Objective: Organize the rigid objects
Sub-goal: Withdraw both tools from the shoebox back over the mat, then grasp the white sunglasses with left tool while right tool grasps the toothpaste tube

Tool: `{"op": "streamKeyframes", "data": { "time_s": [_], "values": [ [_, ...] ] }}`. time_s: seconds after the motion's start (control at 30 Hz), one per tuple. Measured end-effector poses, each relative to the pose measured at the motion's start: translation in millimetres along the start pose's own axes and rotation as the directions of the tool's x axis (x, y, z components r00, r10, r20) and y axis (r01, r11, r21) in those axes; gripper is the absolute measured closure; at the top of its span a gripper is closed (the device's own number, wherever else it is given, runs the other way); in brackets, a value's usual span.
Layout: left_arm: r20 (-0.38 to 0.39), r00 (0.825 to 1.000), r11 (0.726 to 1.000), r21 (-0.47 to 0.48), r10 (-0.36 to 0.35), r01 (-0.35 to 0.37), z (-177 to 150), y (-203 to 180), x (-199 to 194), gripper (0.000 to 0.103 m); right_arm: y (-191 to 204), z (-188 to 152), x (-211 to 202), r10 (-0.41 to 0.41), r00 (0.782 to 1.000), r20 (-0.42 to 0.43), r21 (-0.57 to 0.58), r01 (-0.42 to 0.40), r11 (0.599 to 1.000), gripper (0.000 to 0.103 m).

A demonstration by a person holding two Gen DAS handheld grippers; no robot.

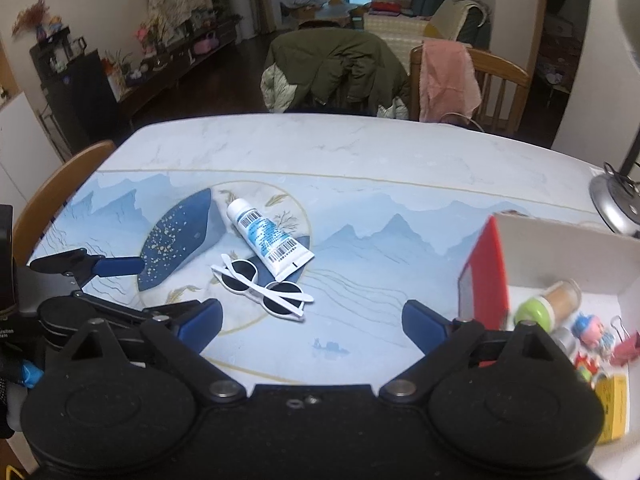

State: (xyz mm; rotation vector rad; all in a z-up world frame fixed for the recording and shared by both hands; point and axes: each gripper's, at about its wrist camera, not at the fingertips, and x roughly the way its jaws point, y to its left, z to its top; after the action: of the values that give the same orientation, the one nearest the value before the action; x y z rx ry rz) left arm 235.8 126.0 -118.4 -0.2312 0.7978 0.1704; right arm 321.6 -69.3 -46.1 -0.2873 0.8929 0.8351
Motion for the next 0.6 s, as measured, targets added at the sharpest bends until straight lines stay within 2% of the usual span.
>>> {"op": "streamKeyframes", "data": {
  "time_s": [0.3, 0.6],
  "values": [
    [-0.017, 0.997, 0.995, 0.068, -0.077, 0.078, 9.8, 14.7, 29.7, 0.001, 8.5, 35.2, 53.8, 0.041, 0.998, -0.051, -0.09, -0.045, 0.995, 0.013],
    [-0.042, 0.991, 0.975, 0.178, -0.127, 0.132, 13.2, 13.3, 55.7, 0.001, 20.0, 58.7, 116.6, 0.086, 0.989, -0.124, -0.179, -0.108, 0.978, 0.022]
  ]
}}
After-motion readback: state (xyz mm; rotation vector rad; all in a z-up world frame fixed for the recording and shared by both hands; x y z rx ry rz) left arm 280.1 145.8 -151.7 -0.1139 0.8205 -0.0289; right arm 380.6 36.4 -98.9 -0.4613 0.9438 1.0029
